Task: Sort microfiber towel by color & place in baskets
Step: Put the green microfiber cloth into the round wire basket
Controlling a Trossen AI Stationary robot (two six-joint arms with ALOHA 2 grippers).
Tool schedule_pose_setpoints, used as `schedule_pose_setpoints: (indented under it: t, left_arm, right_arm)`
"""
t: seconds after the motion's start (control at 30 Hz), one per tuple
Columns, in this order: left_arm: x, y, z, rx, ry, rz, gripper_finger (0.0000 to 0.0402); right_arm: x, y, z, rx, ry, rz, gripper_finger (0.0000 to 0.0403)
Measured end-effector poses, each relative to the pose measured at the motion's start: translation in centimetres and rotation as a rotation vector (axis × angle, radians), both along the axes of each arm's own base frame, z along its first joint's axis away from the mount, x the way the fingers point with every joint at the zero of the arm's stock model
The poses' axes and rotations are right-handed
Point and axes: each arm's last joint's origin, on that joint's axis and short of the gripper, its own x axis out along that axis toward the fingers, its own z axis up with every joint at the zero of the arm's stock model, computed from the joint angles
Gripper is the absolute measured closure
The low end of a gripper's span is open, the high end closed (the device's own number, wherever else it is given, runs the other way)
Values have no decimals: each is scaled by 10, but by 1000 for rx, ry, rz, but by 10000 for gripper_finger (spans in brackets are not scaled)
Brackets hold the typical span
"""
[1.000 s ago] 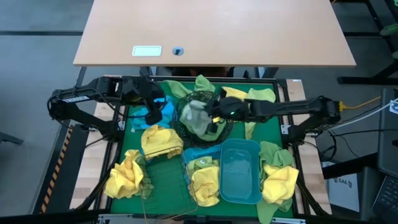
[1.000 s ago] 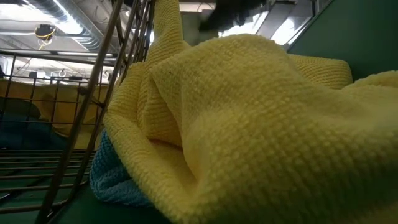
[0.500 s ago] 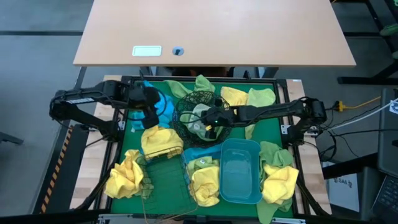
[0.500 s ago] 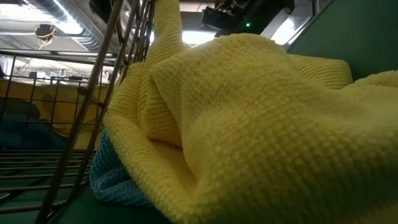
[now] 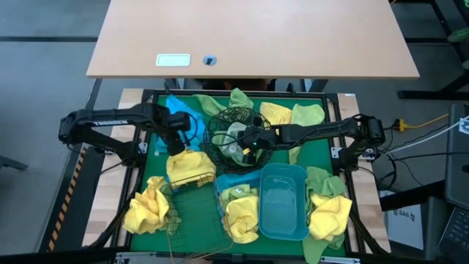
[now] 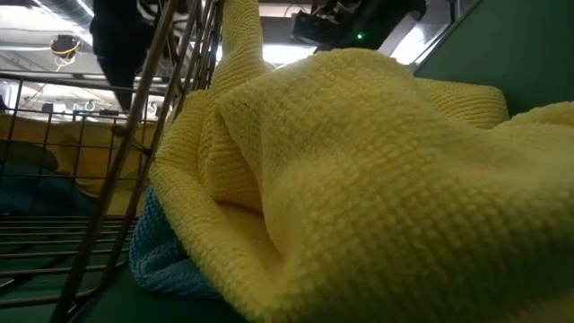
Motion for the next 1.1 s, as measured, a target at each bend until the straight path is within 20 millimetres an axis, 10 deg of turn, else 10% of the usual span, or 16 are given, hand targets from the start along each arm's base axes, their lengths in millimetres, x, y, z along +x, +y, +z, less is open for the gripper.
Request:
schedule_pose_setpoints:
  t: [0.33, 1.1]
  left_arm:
    - [-4, 3, -34, -6, 60, -46, 279]
    - [-7, 5, -83, 84, 86, -114, 280]
  right_arm:
    - [-5, 0, 3, 0, 21, 0, 191]
    - [-13, 0, 20, -2, -11, 4, 189]
